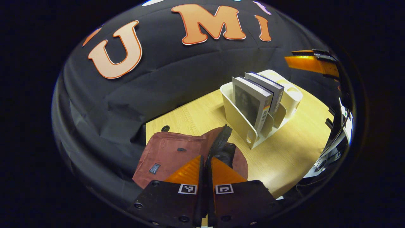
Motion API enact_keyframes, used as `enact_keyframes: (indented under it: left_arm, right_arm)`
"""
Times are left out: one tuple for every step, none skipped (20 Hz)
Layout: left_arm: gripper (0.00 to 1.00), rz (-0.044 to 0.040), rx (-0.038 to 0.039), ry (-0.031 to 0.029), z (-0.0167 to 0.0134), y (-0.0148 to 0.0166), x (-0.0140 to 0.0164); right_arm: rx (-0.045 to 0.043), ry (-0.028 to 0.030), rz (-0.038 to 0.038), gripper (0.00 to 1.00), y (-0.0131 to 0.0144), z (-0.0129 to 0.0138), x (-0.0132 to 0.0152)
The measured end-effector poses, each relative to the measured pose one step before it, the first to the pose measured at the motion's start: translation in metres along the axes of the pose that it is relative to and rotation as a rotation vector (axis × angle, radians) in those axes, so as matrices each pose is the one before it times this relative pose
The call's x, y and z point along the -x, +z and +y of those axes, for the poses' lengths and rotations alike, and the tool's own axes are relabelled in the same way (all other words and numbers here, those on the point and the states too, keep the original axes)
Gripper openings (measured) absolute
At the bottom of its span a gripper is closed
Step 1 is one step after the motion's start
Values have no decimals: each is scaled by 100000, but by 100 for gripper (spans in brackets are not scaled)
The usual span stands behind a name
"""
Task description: Open the schoolbag, grab two books from the bookshelf and put them into the schoolbag.
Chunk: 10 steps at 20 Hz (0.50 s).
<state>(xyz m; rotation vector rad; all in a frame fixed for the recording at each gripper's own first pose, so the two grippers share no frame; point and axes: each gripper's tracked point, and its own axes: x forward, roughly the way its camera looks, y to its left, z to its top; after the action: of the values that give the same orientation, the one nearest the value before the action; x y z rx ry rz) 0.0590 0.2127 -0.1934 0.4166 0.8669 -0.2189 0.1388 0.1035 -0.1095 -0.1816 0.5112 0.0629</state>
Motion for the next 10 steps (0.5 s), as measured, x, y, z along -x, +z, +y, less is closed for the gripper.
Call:
enact_keyframes:
  left_arm:
    - [7,-373,1319,-1911,500,428,43]
    - [7,-247,1154,-2072,439,254,232]
    - [7,-465,1931,-2611,300,393,60]
    - [7,-206,2700,-2522,330,279,63]
    - [7,-729,1681,-1478,394,432,108]
    - [7,-341,986,-920,637,228,74]
    - [7,-820,-526,-201,555,277,21]
    - [7,-197,-374,-309,348,-48,37]
    - [7,-194,-265,-779,257,17,-4]
    - [7,-301,-163,-1176,64,-23,-94]
  right_arm:
    - [-11,1029,2445,94,249,717,-465]
    - [1197,-344,2286,94,225,411,-709]
    - [1963,-466,2728,94,199,356,-615]
    - [2420,-891,3165,94,-77,296,-476]
    - [2109,279,3868,94,-211,431,-365]
    - [723,759,3998,94,-440,676,-910]
    - [-358,1833,4487,94,-70,572,-776]
    - [-1618,1240,4386,95,-210,647,-676]
    - [-2186,1284,3967,94,-84,707,-550]
    - [-2125,614,3250,95,-75,417,-374]
